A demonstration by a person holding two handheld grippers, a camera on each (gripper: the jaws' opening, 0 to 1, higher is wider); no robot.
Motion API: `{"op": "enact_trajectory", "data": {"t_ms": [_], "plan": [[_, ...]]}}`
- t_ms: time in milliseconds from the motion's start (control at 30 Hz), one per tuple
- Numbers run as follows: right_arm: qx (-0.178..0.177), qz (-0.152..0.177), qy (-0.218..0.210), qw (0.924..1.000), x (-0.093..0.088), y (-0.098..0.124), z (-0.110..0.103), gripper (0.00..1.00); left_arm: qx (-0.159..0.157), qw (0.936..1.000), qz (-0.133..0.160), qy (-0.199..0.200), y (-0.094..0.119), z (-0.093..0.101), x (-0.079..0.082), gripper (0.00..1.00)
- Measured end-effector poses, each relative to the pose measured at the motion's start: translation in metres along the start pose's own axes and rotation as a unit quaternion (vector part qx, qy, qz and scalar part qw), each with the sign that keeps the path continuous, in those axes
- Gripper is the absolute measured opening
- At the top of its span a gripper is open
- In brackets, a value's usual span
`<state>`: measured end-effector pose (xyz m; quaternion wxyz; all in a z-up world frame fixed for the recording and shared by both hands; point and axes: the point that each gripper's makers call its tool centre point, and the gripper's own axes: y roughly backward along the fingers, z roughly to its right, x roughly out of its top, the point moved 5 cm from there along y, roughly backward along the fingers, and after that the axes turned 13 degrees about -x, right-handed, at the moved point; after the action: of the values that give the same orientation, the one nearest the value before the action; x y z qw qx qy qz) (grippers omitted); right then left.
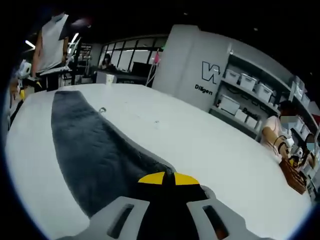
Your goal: Open the folded towel by lifting each exposed corner and separating the folded layers until the towel lies flat within the target outline without major curled edges
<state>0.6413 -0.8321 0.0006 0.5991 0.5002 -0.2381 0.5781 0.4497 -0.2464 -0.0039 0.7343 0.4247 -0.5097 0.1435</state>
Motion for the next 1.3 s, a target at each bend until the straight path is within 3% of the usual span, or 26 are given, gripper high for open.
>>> {"op": "enact_trajectory", "data": {"t_ms": [633,1300], "plan": [[0.007,0.051,0.027,0.9983,0.017,0.072,-0.022,0.00,0.003,1.0000,0.007,0.003,0.013,0.003,-0.003,0.92],[0.029,0.060,0.036,0.9972,-0.007,0.125,-0.052,0.00,0.006,0.9999,0.004,0.008,0.014,0.002,-0.005,0.91]]}}
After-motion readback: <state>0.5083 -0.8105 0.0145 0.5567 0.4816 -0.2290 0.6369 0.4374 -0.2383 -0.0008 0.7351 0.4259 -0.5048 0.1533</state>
